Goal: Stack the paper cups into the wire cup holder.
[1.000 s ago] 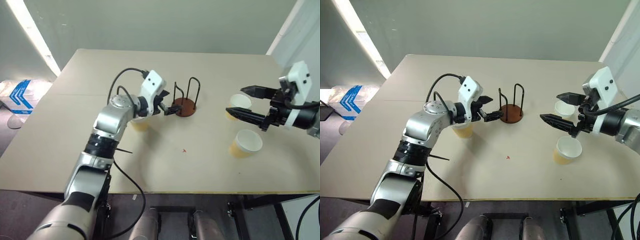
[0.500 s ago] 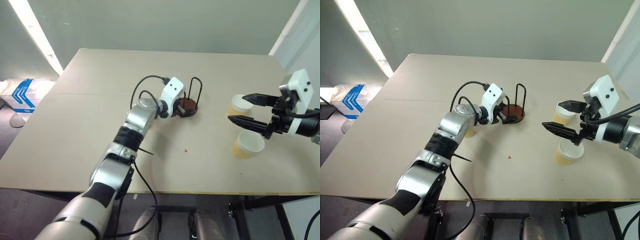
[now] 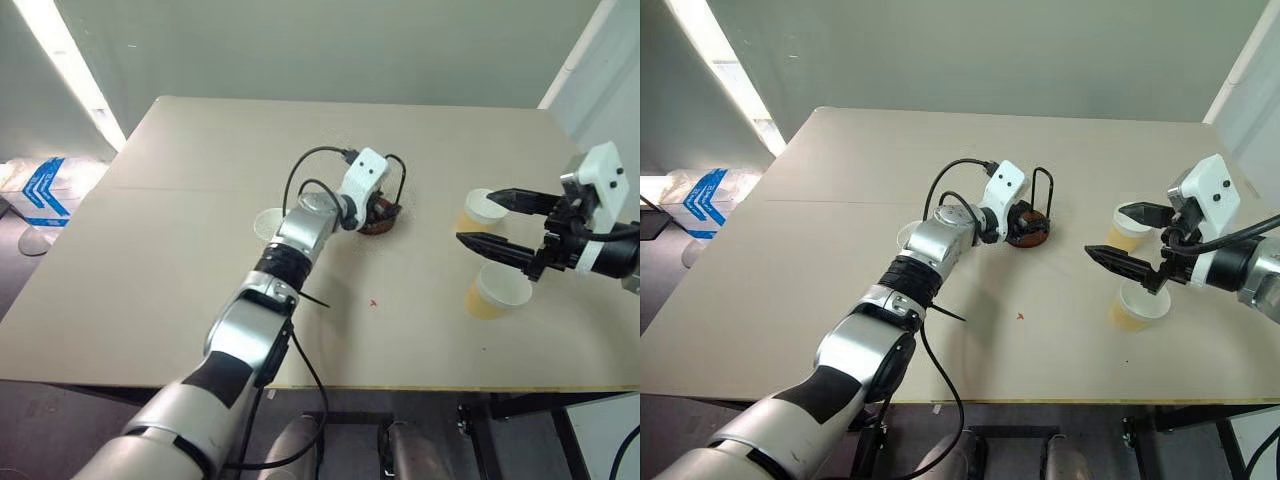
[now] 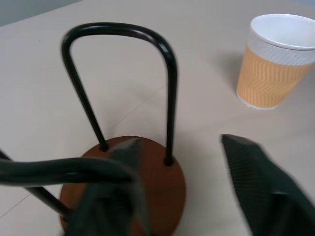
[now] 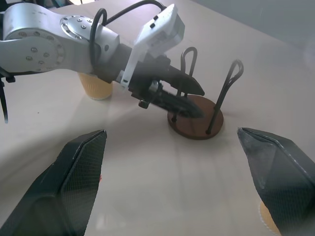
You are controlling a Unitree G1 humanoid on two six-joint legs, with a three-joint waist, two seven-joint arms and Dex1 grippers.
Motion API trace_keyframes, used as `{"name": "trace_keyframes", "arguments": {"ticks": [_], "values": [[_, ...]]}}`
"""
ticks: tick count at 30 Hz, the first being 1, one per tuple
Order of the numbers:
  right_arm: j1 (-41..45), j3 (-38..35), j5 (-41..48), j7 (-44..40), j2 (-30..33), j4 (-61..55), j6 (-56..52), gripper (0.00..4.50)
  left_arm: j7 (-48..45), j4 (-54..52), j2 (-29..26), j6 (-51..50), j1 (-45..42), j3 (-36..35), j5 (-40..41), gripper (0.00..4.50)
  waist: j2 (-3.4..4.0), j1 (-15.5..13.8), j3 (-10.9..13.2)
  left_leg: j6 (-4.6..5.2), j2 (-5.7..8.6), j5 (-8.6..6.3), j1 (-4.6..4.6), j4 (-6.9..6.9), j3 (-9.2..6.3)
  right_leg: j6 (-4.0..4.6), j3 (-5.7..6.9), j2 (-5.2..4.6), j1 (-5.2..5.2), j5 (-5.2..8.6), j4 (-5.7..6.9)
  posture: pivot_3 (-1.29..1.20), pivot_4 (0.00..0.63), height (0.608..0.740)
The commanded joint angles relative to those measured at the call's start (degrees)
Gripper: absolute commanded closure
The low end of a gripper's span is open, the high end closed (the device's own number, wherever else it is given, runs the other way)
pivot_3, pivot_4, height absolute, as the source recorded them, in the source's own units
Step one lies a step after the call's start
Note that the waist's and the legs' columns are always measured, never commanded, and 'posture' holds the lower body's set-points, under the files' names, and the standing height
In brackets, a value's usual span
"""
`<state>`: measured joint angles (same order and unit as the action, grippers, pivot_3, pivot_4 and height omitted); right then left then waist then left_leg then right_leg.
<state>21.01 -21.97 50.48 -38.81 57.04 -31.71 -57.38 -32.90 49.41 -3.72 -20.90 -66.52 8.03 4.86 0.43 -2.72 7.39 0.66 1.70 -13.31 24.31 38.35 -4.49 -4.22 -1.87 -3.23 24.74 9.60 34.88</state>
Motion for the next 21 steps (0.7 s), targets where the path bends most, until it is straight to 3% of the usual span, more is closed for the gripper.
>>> {"name": "trace_keyframes", "arguments": {"ticks": [1, 3, 5, 9, 12, 21], "values": [[0.3, -2.5, 0.2, 0.5, 0.5, -0.7, 1.4, 0.00, -1.3, -2.3, -0.5, 1.2, -1.7, -1.1, 0.1, 3.19, 0.00, 0.0, 0.0, 0.01, 0.02, 0.00, 0.00, 0.00, 0.00, 0.00, 0.00, -0.01, 0.00, 0.00, 0.00, 0.00, 0.150, 0.740], [0.2, -2.5, -0.1, 0.6, 0.5, -0.5, 1.7, 0.00, -1.8, -3.1, -0.9, 0.9, -1.5, -1.3, 0.1, 3.98, 0.00, 0.0, 0.0, 0.04, 0.05, 0.00, 0.01, 0.01, 0.00, -0.01, -0.01, -0.03, 0.00, 0.00, 0.01, 0.00, 0.150, 0.740], [0.1, -2.5, -0.2, 0.6, 0.5, -0.4, 1.9, 0.00, -2.5, -4.4, -1.4, 0.6, -0.9, -1.3, 0.1, 4.46, 0.00, 0.0, 0.0, 0.07, 0.07, 0.00, 0.02, 0.05, 0.00, -0.01, -0.01, -0.04, 0.00, -0.01, 0.01, 0.00, 0.150, 0.740], [-0.2, -3.2, -0.1, 0.6, 0.8, -0.4, 2.1, 0.00, -7.0, -9.0, -3.1, -0.5, 1.3, -0.7, 1.0, 4.46, 0.00, 0.0, 0.0, 0.13, 0.11, 0.00, 0.04, 0.11, 0.00, -0.03, -0.03, -0.06, -0.01, -0.02, 0.02, 0.00, 0.150, 0.740], [-1.2, -5.5, 0.6, -0.3, 2.0, -0.9, 1.3, 0.00, -16.4, -17.4, -5.3, -0.2, 4.9, 1.5, 2.9, 4.46, 0.01, 0.0, 0.0, 0.15, 0.12, -0.02, 0.06, 0.15, -0.01, -0.04, -0.03, -0.06, 0.00, -0.02, 0.03, 0.00, 0.150, 0.740], [-11.3, -19.7, 8.3, -5.3, 7.7, -7.6, -5.6, 0.00, -38.3, -40.4, -14.3, -3.9, 14.0, 10.9, 7.5, 4.46, 0.01, -0.4, 0.0, 0.24, 0.14, -0.12, 0.26, 0.32, -0.05, -0.02, -0.02, -0.08, 0.05, -0.01, 0.01, 0.00, 0.150, 0.740]]}}
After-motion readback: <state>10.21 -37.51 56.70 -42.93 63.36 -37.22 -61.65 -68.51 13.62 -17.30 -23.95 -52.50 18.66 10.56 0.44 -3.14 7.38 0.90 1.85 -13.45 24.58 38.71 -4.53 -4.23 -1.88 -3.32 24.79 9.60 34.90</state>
